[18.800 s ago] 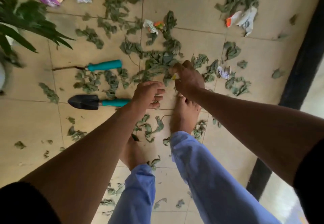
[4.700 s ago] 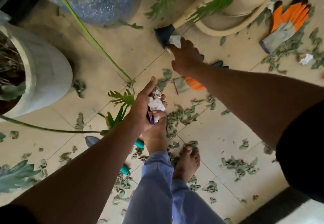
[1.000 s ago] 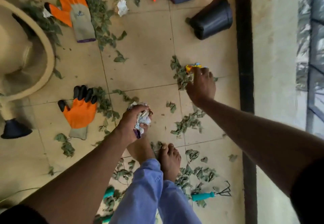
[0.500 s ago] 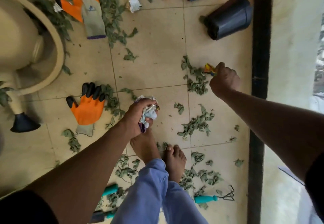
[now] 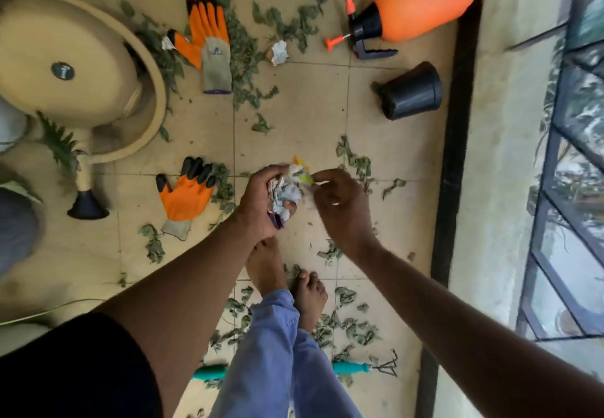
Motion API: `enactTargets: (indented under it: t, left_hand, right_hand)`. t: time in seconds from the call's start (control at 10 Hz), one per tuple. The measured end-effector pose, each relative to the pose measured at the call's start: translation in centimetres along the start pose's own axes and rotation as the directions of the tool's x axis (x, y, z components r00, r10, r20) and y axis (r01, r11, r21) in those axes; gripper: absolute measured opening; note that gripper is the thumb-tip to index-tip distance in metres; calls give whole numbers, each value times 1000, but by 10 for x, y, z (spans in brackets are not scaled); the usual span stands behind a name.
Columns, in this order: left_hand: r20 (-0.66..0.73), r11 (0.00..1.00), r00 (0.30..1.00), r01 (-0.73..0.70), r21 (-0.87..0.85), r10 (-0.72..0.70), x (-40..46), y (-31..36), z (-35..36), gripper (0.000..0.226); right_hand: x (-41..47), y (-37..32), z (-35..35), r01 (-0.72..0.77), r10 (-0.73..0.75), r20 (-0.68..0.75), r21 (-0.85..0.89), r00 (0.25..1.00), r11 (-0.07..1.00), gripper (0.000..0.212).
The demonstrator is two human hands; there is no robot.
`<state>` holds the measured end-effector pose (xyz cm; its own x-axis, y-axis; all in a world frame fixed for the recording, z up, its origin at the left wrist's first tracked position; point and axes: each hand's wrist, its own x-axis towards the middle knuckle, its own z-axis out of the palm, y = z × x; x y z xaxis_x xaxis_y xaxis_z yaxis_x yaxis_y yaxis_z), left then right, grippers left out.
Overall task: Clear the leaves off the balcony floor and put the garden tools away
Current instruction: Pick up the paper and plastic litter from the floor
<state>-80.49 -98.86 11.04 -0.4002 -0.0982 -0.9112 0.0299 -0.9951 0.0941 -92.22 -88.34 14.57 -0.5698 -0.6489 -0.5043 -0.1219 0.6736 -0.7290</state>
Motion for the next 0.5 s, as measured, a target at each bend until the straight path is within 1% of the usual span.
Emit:
enactTargets:
  t: [0.1,0.2,0.3,0.4,0.5]
  left_hand:
    - [107,986,994,-13,168,-5,-80,48,33,86]
    - [198,987,980,-35,156,4,-85,55,18,62]
    - [78,996,994,-76,51,71,-59,58,-4,48]
    - [149,996,986,-68,-52,75,-66,81,-11,67]
    - [127,993,988,-81,-90,92,-71,97,-15,65]
  right_hand:
    - [-15,-40,20,103,-99,38,-134,994,986,15]
    - [-12,-68,37,172,-155,86,-241,984,955,22]
    - [-5,-92,47,265,-194,203,-422,960,867,33]
    - [-5,-121,54,360,-203,327,-547,923,755,39]
    - [4,-145,55,426,-224,385,-595,895,681,36]
